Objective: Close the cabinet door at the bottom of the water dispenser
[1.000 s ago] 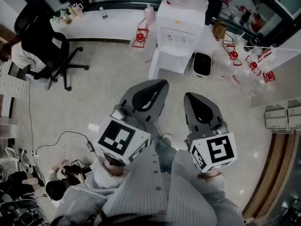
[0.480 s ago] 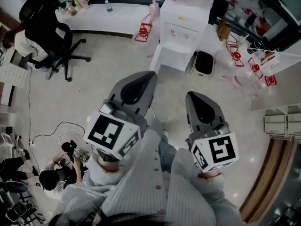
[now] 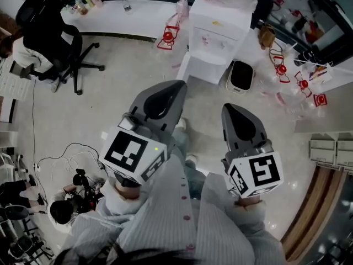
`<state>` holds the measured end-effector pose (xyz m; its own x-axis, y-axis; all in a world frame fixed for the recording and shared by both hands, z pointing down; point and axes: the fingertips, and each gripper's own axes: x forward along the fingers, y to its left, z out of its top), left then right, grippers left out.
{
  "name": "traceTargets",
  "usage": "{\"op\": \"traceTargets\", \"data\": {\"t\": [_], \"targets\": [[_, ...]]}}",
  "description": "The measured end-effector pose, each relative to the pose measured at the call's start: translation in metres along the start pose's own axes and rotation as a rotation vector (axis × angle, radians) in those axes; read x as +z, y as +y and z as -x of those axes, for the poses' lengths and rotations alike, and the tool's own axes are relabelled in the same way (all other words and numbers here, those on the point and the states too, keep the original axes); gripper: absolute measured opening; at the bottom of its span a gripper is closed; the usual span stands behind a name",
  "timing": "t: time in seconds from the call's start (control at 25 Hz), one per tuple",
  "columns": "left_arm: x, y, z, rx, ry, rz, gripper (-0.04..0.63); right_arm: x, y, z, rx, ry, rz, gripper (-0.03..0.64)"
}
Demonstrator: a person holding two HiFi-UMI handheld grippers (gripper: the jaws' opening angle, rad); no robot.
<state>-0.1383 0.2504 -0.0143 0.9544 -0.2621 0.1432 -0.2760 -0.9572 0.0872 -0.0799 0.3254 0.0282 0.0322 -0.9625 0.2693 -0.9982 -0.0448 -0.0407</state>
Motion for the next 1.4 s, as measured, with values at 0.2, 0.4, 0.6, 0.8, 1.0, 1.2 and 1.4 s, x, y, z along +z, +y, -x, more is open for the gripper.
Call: {"op": "traceTargets", "data": {"t": [0.2, 0.4, 0.6, 0.8, 1.0, 1.2, 1.4], "targets": [[0.011, 0.041, -0.042, -0.004, 0.005, 0.006, 0.011, 0.021, -0.028, -0.052, 0.007, 0.004, 0.01, 0.014], [0.024, 0.089, -0.074, 0.002, -0.002, -0.001, 0.011, 0.039, -0.043, -0.108, 0.018, 0.001, 0.008, 0.014], [0.032, 0.134, -0.096, 0.0, -0.002, 0.0, 0.011, 0.054, -0.055, -0.154, 0.0, -0.002, -0.006, 0.014], [0.029, 0.164, -0.117, -0.008, 0.022, 0.015, 0.011, 0.059, -0.068, -0.183, -0.029, 0.017, -0.019, 0.014], [0.022, 0.186, -0.136, -0.008, 0.045, 0.033, 0.011, 0.053, -0.081, -0.208, -0.032, 0.058, -0.033, 0.014], [0.016, 0.2, -0.162, 0.029, 0.069, 0.064, 0.011, 0.048, -0.099, -0.231, 0.012, 0.094, -0.041, 0.014], [0.01, 0.213, -0.194, 0.093, 0.084, 0.084, 0.011, 0.045, -0.123, -0.257, 0.096, 0.118, -0.025, 0.014]]}}
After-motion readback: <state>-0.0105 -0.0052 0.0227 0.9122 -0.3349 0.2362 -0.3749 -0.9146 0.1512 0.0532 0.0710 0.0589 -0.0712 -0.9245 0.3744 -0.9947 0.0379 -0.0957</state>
